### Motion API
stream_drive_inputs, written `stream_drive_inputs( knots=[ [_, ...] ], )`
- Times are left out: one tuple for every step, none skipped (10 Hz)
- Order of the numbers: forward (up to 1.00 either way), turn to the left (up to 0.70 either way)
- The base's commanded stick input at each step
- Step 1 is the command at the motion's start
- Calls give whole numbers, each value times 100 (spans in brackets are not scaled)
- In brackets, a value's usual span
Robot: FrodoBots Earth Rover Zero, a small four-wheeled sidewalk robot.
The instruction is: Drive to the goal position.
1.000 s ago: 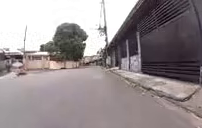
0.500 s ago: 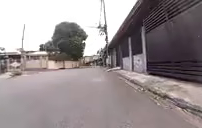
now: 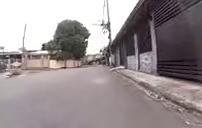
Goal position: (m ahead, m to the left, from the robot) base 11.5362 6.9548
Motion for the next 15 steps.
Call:
stream_drive_inputs(
  knots=[
    [100,0],
    [100,0],
    [100,0],
    [100,0],
    [100,0],
    [100,0],
    [100,-4],
    [100,-27],
    [100,-40],
    [100,-21],
    [100,-5],
    [100,0],
    [100,0],
    [100,0],
    [100,0]
  ],
)
